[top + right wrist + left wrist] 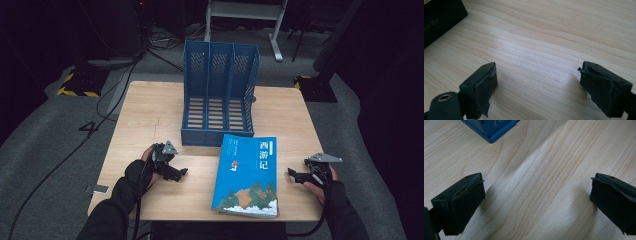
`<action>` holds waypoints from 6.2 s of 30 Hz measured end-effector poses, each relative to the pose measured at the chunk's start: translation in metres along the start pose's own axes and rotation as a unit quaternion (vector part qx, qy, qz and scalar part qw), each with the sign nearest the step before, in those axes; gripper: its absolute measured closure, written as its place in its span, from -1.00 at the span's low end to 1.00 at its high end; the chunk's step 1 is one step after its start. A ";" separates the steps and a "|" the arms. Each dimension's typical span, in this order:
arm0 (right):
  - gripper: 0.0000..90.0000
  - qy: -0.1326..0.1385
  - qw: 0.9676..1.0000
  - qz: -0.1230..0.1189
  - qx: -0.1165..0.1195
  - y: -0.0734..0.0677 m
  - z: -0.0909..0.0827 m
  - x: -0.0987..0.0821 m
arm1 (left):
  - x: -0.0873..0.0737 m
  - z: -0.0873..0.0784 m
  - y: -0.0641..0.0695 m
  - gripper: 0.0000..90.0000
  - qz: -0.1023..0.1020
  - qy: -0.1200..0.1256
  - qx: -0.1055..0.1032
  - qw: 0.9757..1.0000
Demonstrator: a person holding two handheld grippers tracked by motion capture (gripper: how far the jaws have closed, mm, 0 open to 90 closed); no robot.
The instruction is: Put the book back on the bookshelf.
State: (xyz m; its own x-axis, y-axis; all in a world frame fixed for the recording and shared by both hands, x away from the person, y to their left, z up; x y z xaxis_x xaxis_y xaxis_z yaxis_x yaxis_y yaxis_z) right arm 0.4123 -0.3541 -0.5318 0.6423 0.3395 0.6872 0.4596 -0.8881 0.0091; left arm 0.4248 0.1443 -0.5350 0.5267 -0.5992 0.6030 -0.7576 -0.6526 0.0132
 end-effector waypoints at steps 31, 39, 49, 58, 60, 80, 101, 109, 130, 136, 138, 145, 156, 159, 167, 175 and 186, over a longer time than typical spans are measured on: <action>-0.55 0.052 0.992 -0.064 0.092 -0.047 -0.073 0.045 | 0.003 -0.007 0.020 -0.61 0.021 -0.014 -0.007 1.000; -0.55 0.071 0.988 -0.082 0.112 -0.061 -0.098 0.062 | 0.014 -0.008 0.032 -0.58 0.044 -0.009 -0.010 0.999; -0.54 0.068 0.981 -0.112 0.142 -0.094 -0.105 0.077 | 0.034 -0.012 0.049 -0.54 0.064 0.019 -0.012 0.998; -0.52 0.010 0.973 -0.144 0.178 -0.119 -0.089 0.068 | 0.058 -0.009 0.062 -0.46 0.085 0.048 -0.018 0.995; -0.54 -0.004 0.972 -0.139 0.190 -0.120 -0.086 0.065 | 0.065 -0.006 0.063 -0.46 0.086 0.053 -0.024 0.995; -0.66 -0.038 0.961 -0.125 0.244 -0.120 -0.073 0.066 | 0.088 0.009 0.064 -0.45 0.072 0.071 -0.029 0.995; 0.35 0.013 0.936 -0.115 0.333 -0.129 -0.047 0.092 | 0.091 0.004 0.057 -0.33 0.061 0.092 -0.027 0.994; 0.46 0.037 0.932 -0.131 0.337 -0.134 -0.041 0.094 | 0.087 0.007 0.051 -0.27 0.053 0.083 -0.018 0.995; 0.53 0.123 0.919 -0.178 0.329 -0.148 -0.057 0.101 | 0.092 -0.010 0.059 0.79 0.075 0.135 -0.080 0.985; 0.59 0.147 0.921 -0.179 0.314 -0.151 -0.069 0.106 | 0.105 -0.028 0.059 0.99 0.070 0.156 -0.094 0.981; 0.61 0.155 0.921 -0.176 0.310 -0.149 -0.074 0.109 | 0.111 -0.034 0.058 0.99 0.064 0.168 -0.105 0.978; 0.65 0.179 0.919 -0.192 0.293 -0.149 -0.090 0.124 | 0.134 -0.049 0.053 1.00 0.076 0.179 -0.106 0.975; 0.75 0.212 0.926 -0.199 0.242 -0.140 -0.097 0.145 | 0.175 -0.072 0.040 1.00 0.080 0.195 -0.086 0.974; 0.77 0.220 0.927 -0.202 0.226 -0.138 -0.099 0.147 | 0.181 -0.075 0.040 1.00 0.086 0.196 -0.082 0.973; 0.79 0.242 0.930 -0.203 0.188 -0.132 -0.097 0.147 | 0.208 -0.086 0.043 1.00 0.099 0.213 -0.088 0.968; 0.81 0.275 0.919 -0.218 0.180 -0.136 -0.099 0.135 | 0.205 -0.100 0.053 1.00 0.122 0.229 -0.083 0.962; 0.85 0.292 0.910 -0.249 0.155 -0.153 -0.109 0.120 | 0.186 -0.118 0.074 1.00 0.146 0.246 -0.065 0.956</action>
State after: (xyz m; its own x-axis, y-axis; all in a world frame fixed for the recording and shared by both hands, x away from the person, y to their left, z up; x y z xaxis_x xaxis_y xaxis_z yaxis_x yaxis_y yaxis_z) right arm 0.3521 -0.2118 -0.3717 -0.0869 0.3731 0.9237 0.8136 -0.5085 0.2819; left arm 0.4208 0.0397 -0.3277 0.0646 -0.4354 0.8979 -0.9026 -0.4092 -0.1335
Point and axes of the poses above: each handheld gripper's, and its own axes: z roughly forward along the jaws, x roughly out of its top, y roughly to its right, the point moved 4 cm from there along z, roughly forward along the jaws, and after that the axes turned 4 degrees about -y, right-handed, at the moved point
